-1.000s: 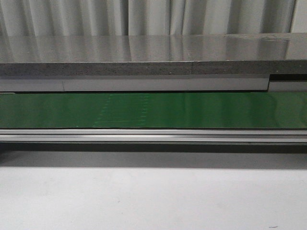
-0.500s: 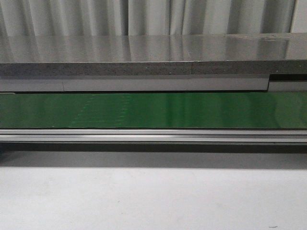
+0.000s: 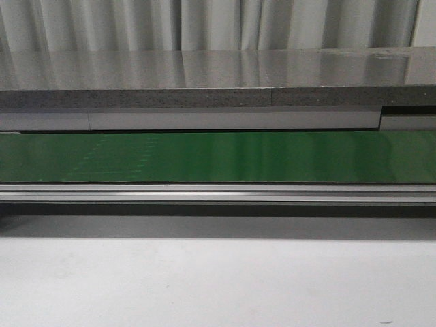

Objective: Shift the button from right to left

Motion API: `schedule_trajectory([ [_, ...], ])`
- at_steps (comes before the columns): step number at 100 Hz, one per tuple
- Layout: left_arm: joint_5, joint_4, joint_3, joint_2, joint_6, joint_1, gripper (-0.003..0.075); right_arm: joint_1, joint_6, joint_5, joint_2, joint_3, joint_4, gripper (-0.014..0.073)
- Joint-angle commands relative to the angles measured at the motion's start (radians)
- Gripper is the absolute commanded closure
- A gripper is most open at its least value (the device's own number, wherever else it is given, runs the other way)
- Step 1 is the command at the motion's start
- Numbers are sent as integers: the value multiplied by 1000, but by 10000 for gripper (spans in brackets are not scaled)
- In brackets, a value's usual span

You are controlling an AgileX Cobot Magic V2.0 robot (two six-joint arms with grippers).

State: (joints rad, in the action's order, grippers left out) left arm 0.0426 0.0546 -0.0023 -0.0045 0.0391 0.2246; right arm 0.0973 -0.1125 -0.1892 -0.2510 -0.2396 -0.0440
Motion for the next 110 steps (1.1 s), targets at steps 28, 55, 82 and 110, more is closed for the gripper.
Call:
schedule_trajectory([
  [28,-80,-6,41,-37,8,6,715,-4,73,142,164,137,53,661],
  [55,-80,-6,41,-37,8,6,715,-39,78,160,277,233,53,661],
  [82,-80,-6,41,-37,8,6,715,-82,113,200,277,269,51,661],
  [110,-80,-6,41,-37,8,6,715,-82,107,198,277,269,51,661],
])
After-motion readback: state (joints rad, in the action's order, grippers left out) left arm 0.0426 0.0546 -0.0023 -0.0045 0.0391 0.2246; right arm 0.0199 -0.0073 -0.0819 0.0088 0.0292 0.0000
